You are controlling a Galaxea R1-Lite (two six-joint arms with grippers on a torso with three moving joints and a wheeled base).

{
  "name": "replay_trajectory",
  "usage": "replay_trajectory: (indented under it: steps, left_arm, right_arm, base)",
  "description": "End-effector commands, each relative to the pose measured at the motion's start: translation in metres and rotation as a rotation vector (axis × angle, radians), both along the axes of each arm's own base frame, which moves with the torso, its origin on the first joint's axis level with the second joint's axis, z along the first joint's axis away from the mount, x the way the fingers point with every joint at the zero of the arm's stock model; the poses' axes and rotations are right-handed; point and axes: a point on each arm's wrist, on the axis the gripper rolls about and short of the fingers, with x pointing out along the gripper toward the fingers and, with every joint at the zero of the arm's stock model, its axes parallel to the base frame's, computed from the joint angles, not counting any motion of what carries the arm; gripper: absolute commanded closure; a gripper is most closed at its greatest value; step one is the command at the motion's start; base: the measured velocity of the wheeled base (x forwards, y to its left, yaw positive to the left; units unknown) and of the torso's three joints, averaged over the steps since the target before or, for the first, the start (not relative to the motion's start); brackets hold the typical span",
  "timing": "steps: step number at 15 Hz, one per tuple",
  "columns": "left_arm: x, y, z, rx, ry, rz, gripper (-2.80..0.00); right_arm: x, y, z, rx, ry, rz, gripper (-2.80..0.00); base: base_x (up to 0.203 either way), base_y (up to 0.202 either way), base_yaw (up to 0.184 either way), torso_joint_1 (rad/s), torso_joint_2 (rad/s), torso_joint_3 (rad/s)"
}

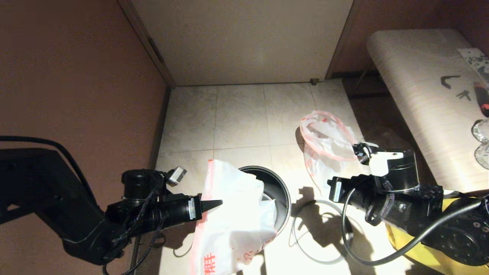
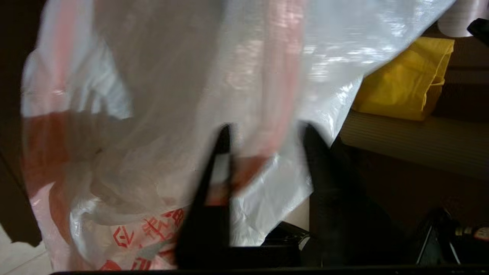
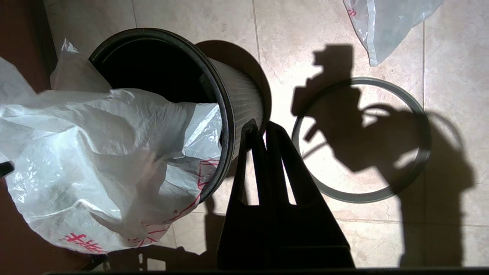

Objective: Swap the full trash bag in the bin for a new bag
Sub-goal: Put the new garbage bag on the trash can

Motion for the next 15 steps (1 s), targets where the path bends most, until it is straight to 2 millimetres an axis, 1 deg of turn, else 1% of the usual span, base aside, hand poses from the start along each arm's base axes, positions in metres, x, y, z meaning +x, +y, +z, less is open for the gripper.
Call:
replay_trajectory:
  steps: [1,4,5,6,7,10,12,13,15]
  left_arm:
    - [-0.001,-0.001,0.005,-0.009,-0.018,-0.007,0.00]
    - [-0.008,-0.008,0.019,-0.024,-0.051,-0.035,0.00]
    - [-0.010,-0.015,0.024,-0.030,-0.064,-0.056,0.00]
    - [-0.012,-0.025,0.034,-0.041,-0.079,-0.080,0.00]
    - [-0.013,-0.038,0.046,-0.049,-0.084,-0.091,0.00]
    - [-0.014,-0.088,0.085,-0.022,-0.092,-0.049,0.00]
    - [-0.019,-0.124,0.103,0.004,-0.077,-0.039,0.00]
    - [-0.020,-0.141,0.110,0.011,-0.072,-0.029,0.00]
    - [-0.011,-0.168,0.114,0.031,-0.067,-0.002,0.00]
  right_arm:
    - [0.000,0.000,0.000,0.002,-0.001,-0.001,0.00]
    - [0.000,0.000,0.001,0.005,-0.004,-0.001,0.00]
    - [-0.002,0.001,0.002,0.007,-0.007,0.006,0.00]
    - [-0.003,0.002,0.003,0.010,-0.010,0.010,0.00]
    - [-0.003,0.003,0.004,0.011,-0.012,0.012,0.00]
    - [-0.003,0.003,0.005,0.012,-0.015,0.012,0.00]
    - [-0.002,0.005,0.008,0.018,-0.027,0.016,0.00]
    - [-0.003,0.007,0.012,0.029,-0.044,0.023,0.00]
    - [-0.002,0.008,0.020,0.062,-0.099,0.026,0.00]
  base:
    - [0.000,0.000,0.000,0.000,0.00,0.000]
    - [0.000,0.000,0.000,0.000,0.00,0.000]
    - [0.000,0.000,0.000,0.000,0.00,0.000]
    - [0.000,0.000,0.000,0.000,0.00,0.000]
    - [0.000,0.000,0.000,0.000,0.00,0.000]
    - [0.000,0.000,0.000,0.000,0.00,0.000]
    - [0.000,0.000,0.000,0.000,0.00,0.000]
    - [0.000,0.000,0.000,0.000,0.00,0.000]
    - [0.000,0.000,0.000,0.000,0.00,0.000]
